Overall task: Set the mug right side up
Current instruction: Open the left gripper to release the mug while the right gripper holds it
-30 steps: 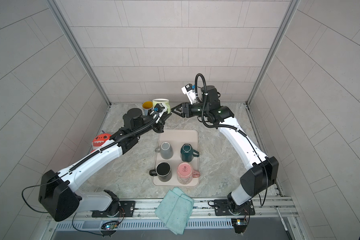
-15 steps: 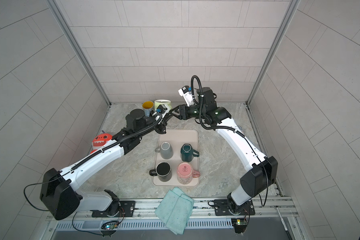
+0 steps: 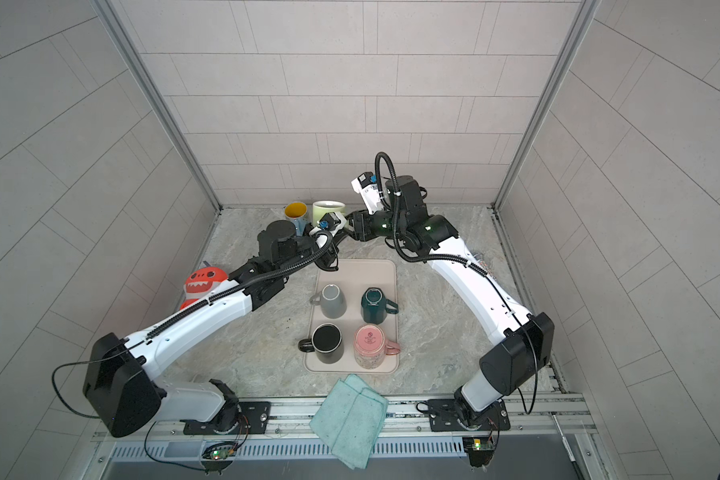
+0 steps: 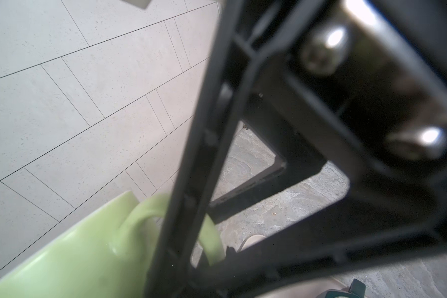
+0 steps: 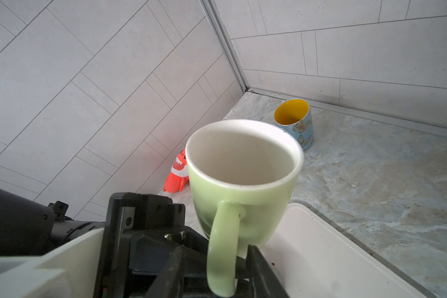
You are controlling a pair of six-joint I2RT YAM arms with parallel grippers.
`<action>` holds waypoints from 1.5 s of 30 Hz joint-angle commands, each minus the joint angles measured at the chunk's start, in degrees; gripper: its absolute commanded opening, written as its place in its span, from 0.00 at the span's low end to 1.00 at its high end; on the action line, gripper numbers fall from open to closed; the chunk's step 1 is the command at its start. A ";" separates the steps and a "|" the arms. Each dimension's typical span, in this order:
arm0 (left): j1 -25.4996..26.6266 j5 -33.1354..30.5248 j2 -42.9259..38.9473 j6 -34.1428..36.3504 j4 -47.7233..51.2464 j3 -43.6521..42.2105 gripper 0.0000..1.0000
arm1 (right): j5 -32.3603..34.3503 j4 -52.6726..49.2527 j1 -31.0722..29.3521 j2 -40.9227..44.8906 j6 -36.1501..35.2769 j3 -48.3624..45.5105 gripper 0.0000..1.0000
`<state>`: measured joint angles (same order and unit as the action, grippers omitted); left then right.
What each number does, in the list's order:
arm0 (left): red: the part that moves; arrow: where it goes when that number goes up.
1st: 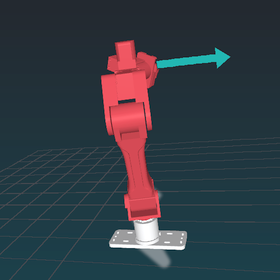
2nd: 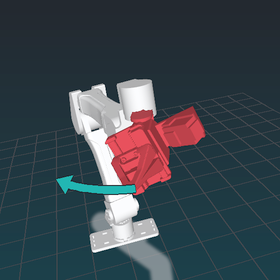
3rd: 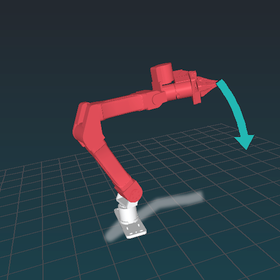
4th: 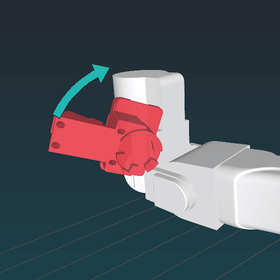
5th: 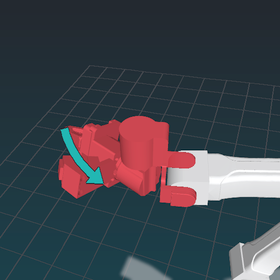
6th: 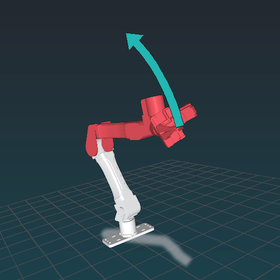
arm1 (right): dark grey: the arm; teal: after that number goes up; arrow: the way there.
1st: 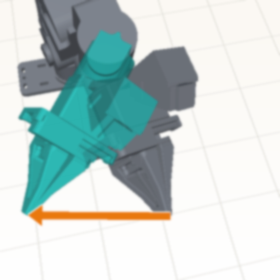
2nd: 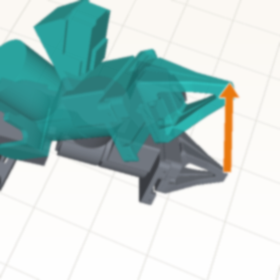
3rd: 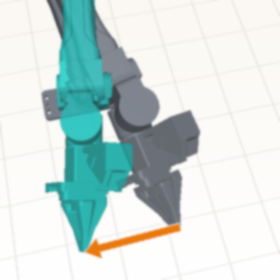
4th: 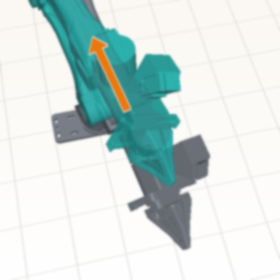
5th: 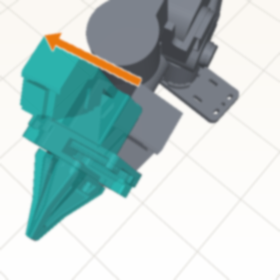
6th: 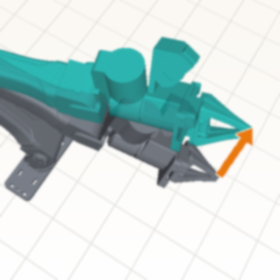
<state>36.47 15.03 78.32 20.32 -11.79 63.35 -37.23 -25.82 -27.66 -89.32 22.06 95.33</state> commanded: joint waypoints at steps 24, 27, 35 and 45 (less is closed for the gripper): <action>1.60 -0.31 -2.55 2.58 -7.13 0.92 0.00 | 5.27 -1.41 -1.66 -1.30 -2.10 1.74 0.31; 1.88 -0.45 -2.61 2.82 -7.13 0.93 0.00 | 5.80 -1.42 -1.67 -1.17 -1.99 1.69 0.29; 2.33 -1.23 -2.64 3.51 -6.93 0.62 0.00 | 7.48 -1.57 -1.63 -0.51 -2.26 0.92 0.17; 2.85 -2.48 -3.11 4.75 -6.84 -0.01 0.00 | 7.73 -1.19 -1.69 -0.68 -1.50 0.90 0.00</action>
<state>38.54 12.25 78.28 22.59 -12.23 62.96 -30.70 -27.31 -29.28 -90.04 20.38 96.09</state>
